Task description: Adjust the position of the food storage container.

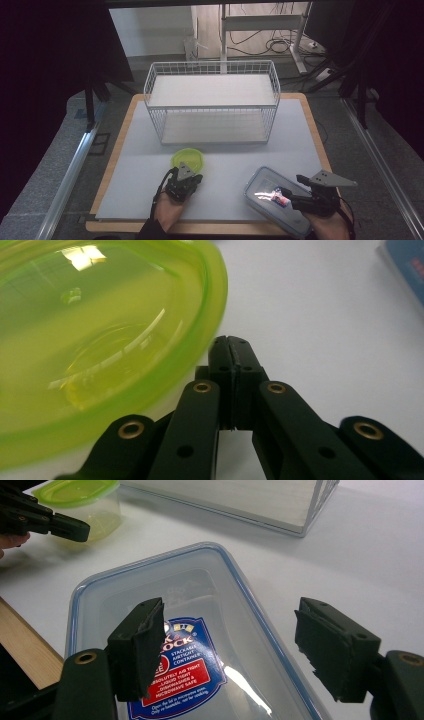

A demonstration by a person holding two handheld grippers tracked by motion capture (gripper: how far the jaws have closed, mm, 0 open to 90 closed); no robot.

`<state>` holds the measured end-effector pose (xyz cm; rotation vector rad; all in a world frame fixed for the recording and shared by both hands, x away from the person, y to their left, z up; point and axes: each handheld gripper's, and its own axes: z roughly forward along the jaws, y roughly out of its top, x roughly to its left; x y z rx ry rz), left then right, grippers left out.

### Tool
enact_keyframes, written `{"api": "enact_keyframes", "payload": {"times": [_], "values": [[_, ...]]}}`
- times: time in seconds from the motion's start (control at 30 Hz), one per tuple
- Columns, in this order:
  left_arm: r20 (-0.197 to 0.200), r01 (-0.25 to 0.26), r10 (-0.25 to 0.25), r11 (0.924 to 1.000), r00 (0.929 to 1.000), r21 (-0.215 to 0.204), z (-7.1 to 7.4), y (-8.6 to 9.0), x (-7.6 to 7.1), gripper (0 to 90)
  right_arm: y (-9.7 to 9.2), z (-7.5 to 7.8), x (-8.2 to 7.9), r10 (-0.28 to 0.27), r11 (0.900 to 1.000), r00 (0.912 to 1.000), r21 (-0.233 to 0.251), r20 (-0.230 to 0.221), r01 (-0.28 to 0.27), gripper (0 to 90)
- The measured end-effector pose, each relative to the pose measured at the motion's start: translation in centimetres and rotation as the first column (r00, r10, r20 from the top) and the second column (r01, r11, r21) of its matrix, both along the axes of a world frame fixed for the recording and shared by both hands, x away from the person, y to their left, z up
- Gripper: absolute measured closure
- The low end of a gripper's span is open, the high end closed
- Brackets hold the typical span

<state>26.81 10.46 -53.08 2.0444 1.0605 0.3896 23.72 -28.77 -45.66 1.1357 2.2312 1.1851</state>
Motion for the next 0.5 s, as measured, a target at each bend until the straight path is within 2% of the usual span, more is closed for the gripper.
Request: {"api": "enact_keyframes", "payload": {"times": [0.03,0.13,0.23,0.27,0.3,0.33,0.5], "values": [[0.000,0.000,0.000,1.0000,1.0000,0.000,0.0,0.0,0.0,89.9,0.0,0.0,0.0,0.000,1.0000,1.0000,0.000,0.000,0.000,27.7],[0.000,0.054,-0.054,0.9985,0.9986,-0.011,0.8,-1.0,-0.5,89.9,0.0,0.0,0.0,0.002,1.0000,1.0000,0.002,-0.001,-0.002,27.7],[0.020,0.078,-0.078,0.9968,0.9968,-0.019,2.1,-1.8,-0.5,89.9,0.0,-0.1,0.0,0.002,1.0000,1.0000,0.003,-0.003,-0.002,27.7],[0.037,0.081,-0.080,0.9966,0.9961,-0.013,2.9,-2.1,-0.1,89.9,0.0,-0.1,0.0,0.002,1.0000,1.0000,0.002,-0.004,-0.002,27.7],[0.037,0.081,-0.080,0.9966,0.9961,-0.013,2.9,-2.1,-0.1,89.9,0.0,-0.1,0.0,0.002,1.0000,1.0000,0.002,-0.004,-0.002,27.7],[0.059,0.078,-0.078,0.9969,0.9952,-0.003,3.9,-2.2,0.5,89.9,0.0,-0.1,0.0,0.003,1.0000,1.0000,0.002,-0.003,-0.003,27.7],[0.061,0.068,-0.070,0.9971,0.9957,0.035,6.1,-2.4,2.9,89.9,0.0,0.0,0.1,0.004,1.0000,1.0000,0.003,-0.001,-0.004,27.6]]}}
